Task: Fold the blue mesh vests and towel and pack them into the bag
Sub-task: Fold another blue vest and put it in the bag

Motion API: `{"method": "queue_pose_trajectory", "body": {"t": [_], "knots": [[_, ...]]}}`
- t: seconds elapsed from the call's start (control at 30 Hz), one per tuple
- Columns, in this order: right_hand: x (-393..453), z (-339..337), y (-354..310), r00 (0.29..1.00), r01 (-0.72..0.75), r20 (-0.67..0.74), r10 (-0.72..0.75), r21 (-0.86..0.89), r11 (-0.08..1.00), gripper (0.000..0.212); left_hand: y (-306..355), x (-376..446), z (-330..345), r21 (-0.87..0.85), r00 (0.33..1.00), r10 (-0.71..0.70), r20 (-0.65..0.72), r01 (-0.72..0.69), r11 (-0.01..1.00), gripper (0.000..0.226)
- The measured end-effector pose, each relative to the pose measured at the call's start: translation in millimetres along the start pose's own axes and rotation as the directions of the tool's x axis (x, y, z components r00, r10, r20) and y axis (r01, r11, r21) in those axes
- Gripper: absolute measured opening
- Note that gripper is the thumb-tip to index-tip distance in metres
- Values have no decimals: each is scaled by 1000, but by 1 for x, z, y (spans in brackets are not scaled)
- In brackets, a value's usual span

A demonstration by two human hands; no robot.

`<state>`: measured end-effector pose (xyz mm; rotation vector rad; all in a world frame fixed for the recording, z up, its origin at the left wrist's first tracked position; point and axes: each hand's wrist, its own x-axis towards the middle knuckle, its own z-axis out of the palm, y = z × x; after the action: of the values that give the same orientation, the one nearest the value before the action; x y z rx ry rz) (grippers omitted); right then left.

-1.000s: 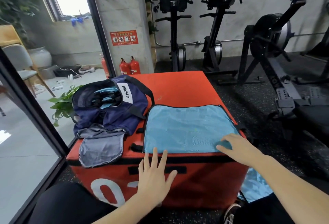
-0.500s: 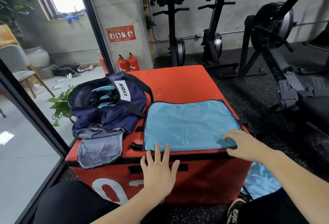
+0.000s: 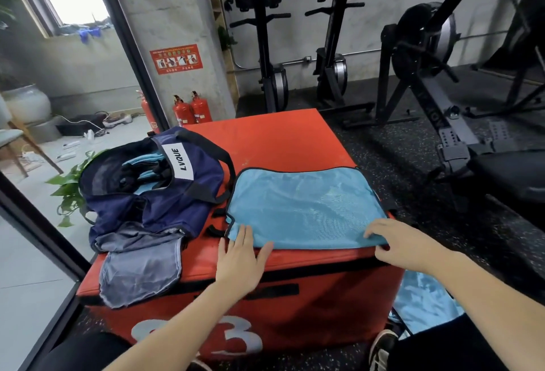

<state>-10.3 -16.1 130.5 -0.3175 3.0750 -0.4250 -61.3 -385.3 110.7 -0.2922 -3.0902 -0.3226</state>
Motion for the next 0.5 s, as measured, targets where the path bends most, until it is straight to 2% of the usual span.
{"method": "queue_pose_trajectory", "body": {"t": [0.17, 0.3, 0.4, 0.5], "knots": [[5, -1, 15, 998, -19, -54, 19, -12, 1000, 27, -8, 68, -7, 1, 989, 106, 99, -106, 994, 83], [16, 3, 6, 995, 19, -101, -21, -26, 999, 29, -6, 131, -15, -15, 976, 177, 127, -177, 984, 84], [29, 8, -5, 991, 20, -129, -26, -49, 999, 41, -3, 177, -21, -72, 970, 160, 181, -149, 986, 69], [42, 17, -20, 975, 58, -210, -70, -62, 996, 39, 3, 215, -28, -63, 964, 223, 148, -216, 974, 60]]}}
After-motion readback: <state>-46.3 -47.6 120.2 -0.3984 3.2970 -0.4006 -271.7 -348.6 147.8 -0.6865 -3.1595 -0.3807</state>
